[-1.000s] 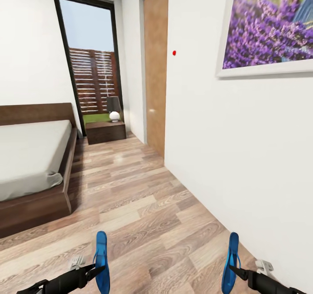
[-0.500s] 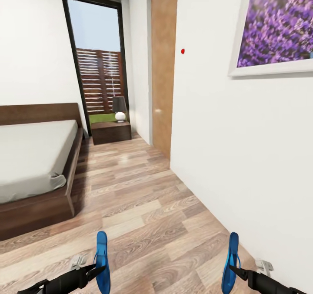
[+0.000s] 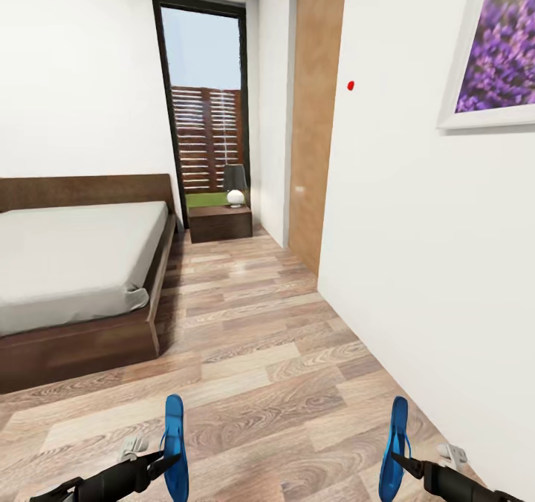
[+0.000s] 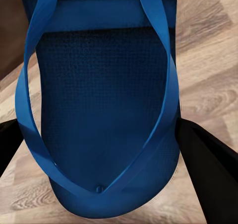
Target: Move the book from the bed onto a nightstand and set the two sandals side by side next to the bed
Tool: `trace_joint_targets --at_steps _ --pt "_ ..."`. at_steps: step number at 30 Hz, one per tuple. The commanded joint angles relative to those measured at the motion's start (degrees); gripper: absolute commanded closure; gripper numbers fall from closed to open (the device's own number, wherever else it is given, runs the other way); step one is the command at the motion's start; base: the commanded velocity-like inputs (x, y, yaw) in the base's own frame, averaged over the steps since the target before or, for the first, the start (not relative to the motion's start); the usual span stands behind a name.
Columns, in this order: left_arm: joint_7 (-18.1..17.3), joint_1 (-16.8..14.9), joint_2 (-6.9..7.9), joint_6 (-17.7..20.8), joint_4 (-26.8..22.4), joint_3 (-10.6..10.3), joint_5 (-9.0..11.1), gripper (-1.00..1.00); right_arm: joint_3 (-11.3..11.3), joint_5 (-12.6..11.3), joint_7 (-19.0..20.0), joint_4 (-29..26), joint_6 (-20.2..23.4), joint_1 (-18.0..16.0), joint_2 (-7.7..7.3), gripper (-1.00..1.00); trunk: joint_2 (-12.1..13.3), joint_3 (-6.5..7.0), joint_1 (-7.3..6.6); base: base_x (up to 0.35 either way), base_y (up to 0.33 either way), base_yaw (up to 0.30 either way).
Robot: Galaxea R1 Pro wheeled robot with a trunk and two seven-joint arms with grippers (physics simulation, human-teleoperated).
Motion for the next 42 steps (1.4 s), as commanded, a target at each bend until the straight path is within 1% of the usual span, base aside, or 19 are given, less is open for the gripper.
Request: trace_joint_targets --at_steps 1,12,42 --pt "-0.1 0.0 0.0 -0.6 0.1 -0.1 0.1 1.0 -0.3 0.1 0.2 0.0 0.1 0.0 0.0 1.0 0.0 -0.06 -0.01 0.0 0.0 0.103" --pt "-0.1 0.0 0.0 -0.6 0.1 -0.1 0.1 1.0 -0.3 0.2 0.2 0.0 0.1 0.0 0.0 1.0 0.0 -0.26 -0.01 0.0 0.0 0.018" --pt "-0.1 0.0 0.0 -0.6 0.1 -0.1 0.0 1.0 -0.3 0.2 0.3 0.0 0.2 0.0 0.0 1.0 0.0 -2.94 -0.01 0.0 0.0 0.0"
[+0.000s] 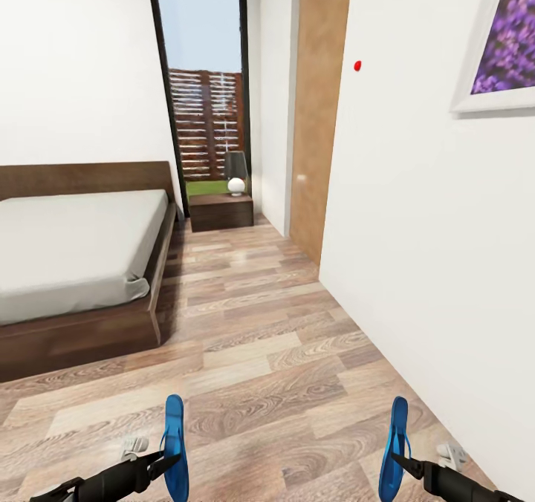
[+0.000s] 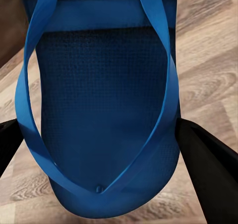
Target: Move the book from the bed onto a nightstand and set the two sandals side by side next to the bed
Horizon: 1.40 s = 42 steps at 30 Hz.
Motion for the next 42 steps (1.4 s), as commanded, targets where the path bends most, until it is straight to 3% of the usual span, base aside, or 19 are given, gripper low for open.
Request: trace_joint_targets --at_steps 1,10,26,42 --pt "-0.1 0.0 0.01 -0.6 0.1 -0.1 0.1 1.0 -0.4 0.1 0.2 0.0 0.1 0.0 0.0 1.0 0.0 -0.15 -0.01 0.0 0.0 0.0" --pt "-0.1 -0.1 0.01 -0.6 0.1 -0.1 0.1 1.0 -0.4 0.1 0.2 0.0 0.1 0.0 0.0 1.0 0.0 -0.81 -0.01 0.053 0.0 0.0" --pt "0.0 -0.1 0.01 -0.6 0.1 -0.1 0.1 1.0 -0.4 0.1 0.3 0.0 0.1 0.0 0.0 1.0 0.0 -0.86 -0.01 0.312 -0.008 0.004" --pt "0.0 -0.1 0.01 -0.6 0.1 -0.1 0.1 1.0 -0.4 0.1 0.3 0.0 0.1 0.0 0.0 1.0 0.0 -0.86 -0.01 0.322 -0.116 0.137"
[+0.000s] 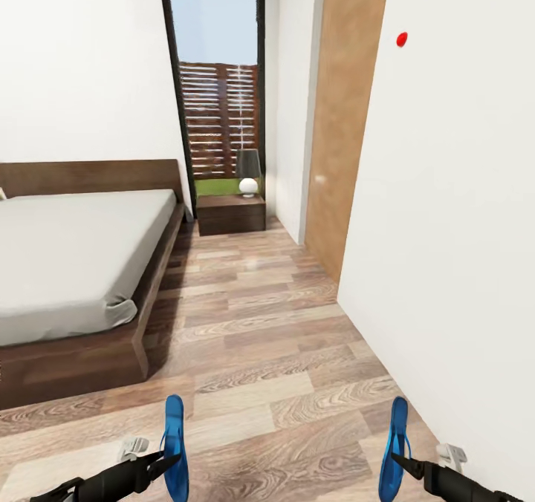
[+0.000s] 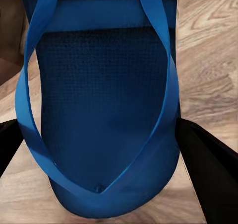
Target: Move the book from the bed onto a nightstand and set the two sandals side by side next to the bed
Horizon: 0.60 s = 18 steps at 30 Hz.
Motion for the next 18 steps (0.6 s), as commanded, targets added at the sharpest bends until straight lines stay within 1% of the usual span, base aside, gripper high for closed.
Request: trace_joint_targets --at_steps 1,6,8,13,18 --pt "-0.1 0.0 0.0 -0.6 0.1 0.0 0.1 1.0 -0.4 0.1 0.2 0.0 0.1 0.0 0.0 1.0 0.0 -0.06 0.02 0.321 -0.124 0.209" --pt "-0.1 -0.1 0.0 -0.6 0.1 0.0 0.1 1.0 -0.5 0.1 0.2 0.0 0.1 0.0 0.0 1.0 0.0 -0.06 0.02 0.32 -0.126 0.089" --pt "-0.1 0.0 0.0 -0.6 0.1 0.0 0.1 1.0 -0.5 0.1 0.2 0.0 0.1 0.0 0.0 1.0 0.0 -0.06 0.02 0.319 -0.126 0.019" --pt "1.3 0.0 -0.02 -0.6 0.1 0.0 0.1 1.0 -0.5 0.1 0.2 0.0 0.1 0.0 0.0 1.0 0.0 -0.06 0.02 0.319 -0.125 0.002" --pt "1.6 -0.1 -0.02 -0.6 0.1 0.0 0.1 1.0 -0.5 0.1 0.2 0.0 0.1 0.0 0.0 1.0 0.0 -0.06 0.02 0.319 -0.123 0.0"
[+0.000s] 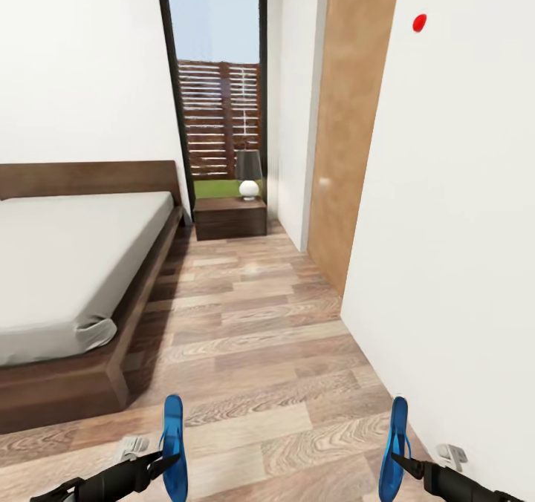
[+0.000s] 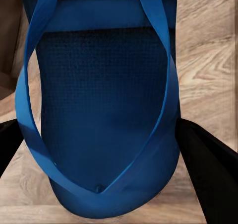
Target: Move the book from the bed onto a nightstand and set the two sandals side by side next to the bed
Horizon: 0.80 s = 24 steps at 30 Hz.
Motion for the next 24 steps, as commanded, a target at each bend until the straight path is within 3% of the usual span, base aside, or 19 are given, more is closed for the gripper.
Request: trace_joint_targets --at_steps 1,18,24 --pt "-0.1 0.0 0.02 -0.6 0.1 0.0 0.1 1.0 -0.4 0.1 0.2 0.0 0.1 0.0 0.0 1.0 0.0 -0.06 0.02 0.319 -0.119 0.0" --pt "-0.1 -0.1 0.03 -0.6 0.1 0.0 0.1 1.0 -0.4 0.1 0.2 0.0 0.1 0.0 0.0 1.0 0.0 -0.06 0.02 0.319 -0.082 0.004" --pt "-0.1 -0.1 0.03 -0.6 0.1 0.0 0.1 1.0 -0.4 0.1 0.2 0.0 0.1 0.0 0.01 1.0 0.0 -0.06 0.02 0.2 -0.051 0.222"
